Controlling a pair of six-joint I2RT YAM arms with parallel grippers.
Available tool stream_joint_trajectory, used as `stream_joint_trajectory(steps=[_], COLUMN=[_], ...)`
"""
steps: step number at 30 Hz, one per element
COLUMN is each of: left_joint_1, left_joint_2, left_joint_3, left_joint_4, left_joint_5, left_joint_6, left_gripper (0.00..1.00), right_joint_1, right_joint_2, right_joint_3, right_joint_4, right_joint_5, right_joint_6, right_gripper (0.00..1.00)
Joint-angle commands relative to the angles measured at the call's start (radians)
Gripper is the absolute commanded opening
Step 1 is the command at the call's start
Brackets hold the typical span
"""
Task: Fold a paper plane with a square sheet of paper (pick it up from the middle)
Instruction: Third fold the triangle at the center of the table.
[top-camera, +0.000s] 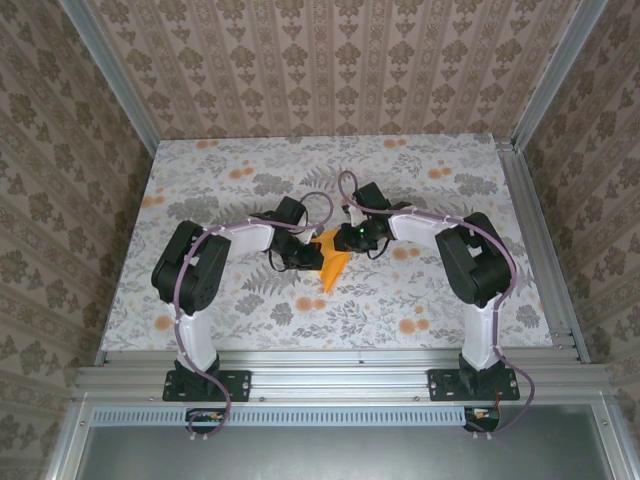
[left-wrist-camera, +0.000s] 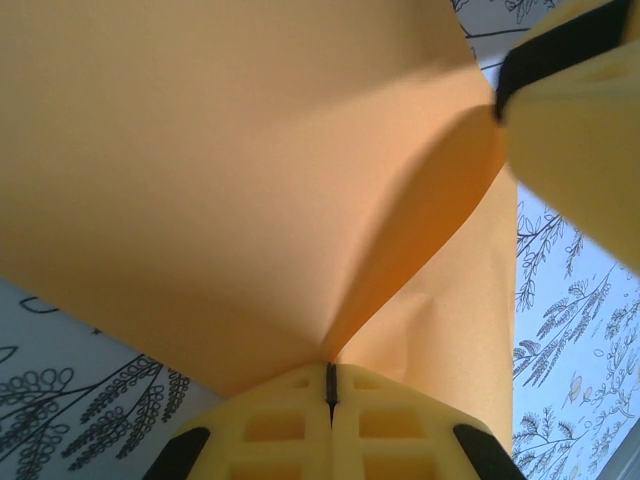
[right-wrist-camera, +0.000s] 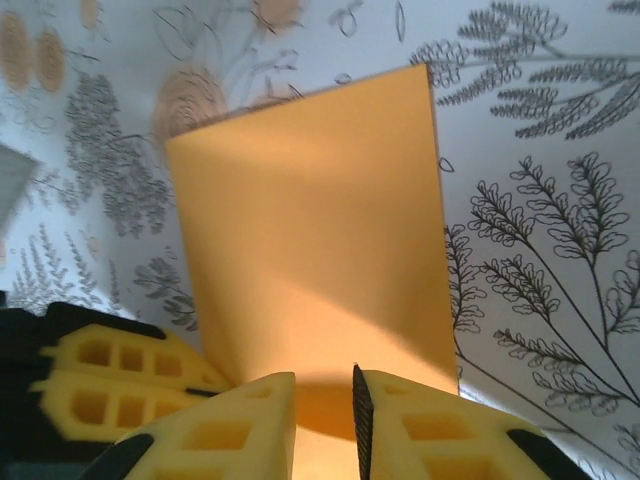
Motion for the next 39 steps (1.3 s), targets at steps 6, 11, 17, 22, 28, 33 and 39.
stream_joint_trajectory(steps=[6, 11, 17, 22, 28, 33, 39], left_joint_1=[0.004, 0.004, 0.003, 0.004, 0.004, 0.006, 0.006], left_joint_2=[0.035, 0.031, 0.033, 0.031, 0.03, 0.024, 0.025], left_joint_3=[-0.01, -0.01, -0.002, -0.007, -0.01, -0.009, -0.01], left_joint_4=[-0.052, -0.055, -0.06, -0.056, -0.056, -0.055, -0.059], left_joint_5=[-0.079, -0.079, -0.074, -0.074, -0.072, -0.056, -0.051], left_joint_6=[0.051, 0.054, 0.057, 0.056, 0.058, 0.057, 0.065], left_gripper=[0.04, 0.04, 0.04, 0.04, 0.04, 0.04, 0.05], right_joint_1=[-0.012, 0.02, 0.056, 0.078, 0.094, 0.106, 0.12], right_joint_2=[-0.166, -0.188, -0.141, -0.095, -0.081, -0.075, -0.09], right_joint_3=[-0.131, -0.229, -0.225, -0.21, -0.223, -0.243, -0.257], right_joint_4=[0.066, 0.194, 0.223, 0.219, 0.205, 0.21, 0.193], right_joint_5=[-0.059, -0.139, -0.144, -0.141, -0.138, -0.145, -0.128], right_joint_6=[0.07, 0.17, 0.203, 0.209, 0.203, 0.203, 0.195], right_gripper=[0.23, 0.19, 0.17, 0.16, 0.16, 0.16, 0.15])
